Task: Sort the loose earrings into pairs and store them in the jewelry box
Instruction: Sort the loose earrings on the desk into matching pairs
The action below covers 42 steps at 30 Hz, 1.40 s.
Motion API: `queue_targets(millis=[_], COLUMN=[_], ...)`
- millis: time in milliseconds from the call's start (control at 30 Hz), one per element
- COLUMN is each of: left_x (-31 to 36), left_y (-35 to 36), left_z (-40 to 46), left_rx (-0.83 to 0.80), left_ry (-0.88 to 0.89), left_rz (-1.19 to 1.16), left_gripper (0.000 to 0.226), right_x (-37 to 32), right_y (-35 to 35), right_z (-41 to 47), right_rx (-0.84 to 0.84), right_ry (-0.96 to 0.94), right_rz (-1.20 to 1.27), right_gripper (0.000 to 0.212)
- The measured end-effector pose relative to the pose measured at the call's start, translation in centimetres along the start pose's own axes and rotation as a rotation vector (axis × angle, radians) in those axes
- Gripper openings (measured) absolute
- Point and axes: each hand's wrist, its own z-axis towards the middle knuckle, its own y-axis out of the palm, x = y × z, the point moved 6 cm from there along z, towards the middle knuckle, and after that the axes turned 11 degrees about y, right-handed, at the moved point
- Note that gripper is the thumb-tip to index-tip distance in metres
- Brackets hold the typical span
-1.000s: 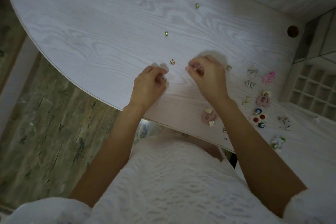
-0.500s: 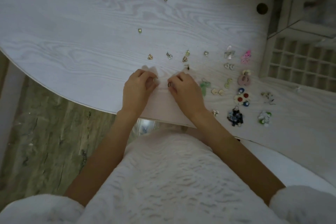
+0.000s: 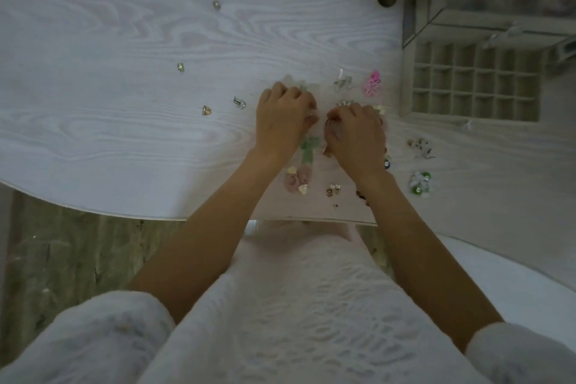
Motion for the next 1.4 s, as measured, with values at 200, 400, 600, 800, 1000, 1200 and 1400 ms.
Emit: queue_targets(millis=[200,400,600,800,1000,1200,1400], left_x=[0.0,0.1,1.5,1.2,-3.6,-10.7,-11.1], left_y=[0.6,1.1,1.3,0.3,-4.2,-5.5,-4.7], left_z=[0.0,-0.7,0.4,-0.8,-5.5,-9.9,-6.7], left_rx=[-0.023,0.015,-0.002,-0.11,0.11,0.299,0.206], left_ry=[-0.052,-0.115,-0.107,-0.084,-0.13,-0.482,-0.329], left_rz=[-0.132,-0.152,-0.155,-0.311,-0.57,-0.32,-0.199], left_gripper=[0.029,0.016,0.017,0.03,0.02,0.017,0.023], right_x=[0.8,0.5,0.5,0.3,-0.7,-4.8,-6.3], right_y=[-0.6,-0.1,-0.1,-0.5,-2.9,-1.5,1.6], right_z=[-0.3,0.0,0.6,0.4,-0.2,2.2,5.1], right_rx=[0.021,0.048,0.053,0.048,0.108,0.093,0.003], right_ry=[-0.003,0.014,0.018,-0.034,-0.141,-0.297,-0.181], right_rz=[0.061,0.039,0.019,0.035,0.046,0.031,-0.034], right_gripper=[0.024,0.018,0.022,0.017,0.012,0.021,0.026])
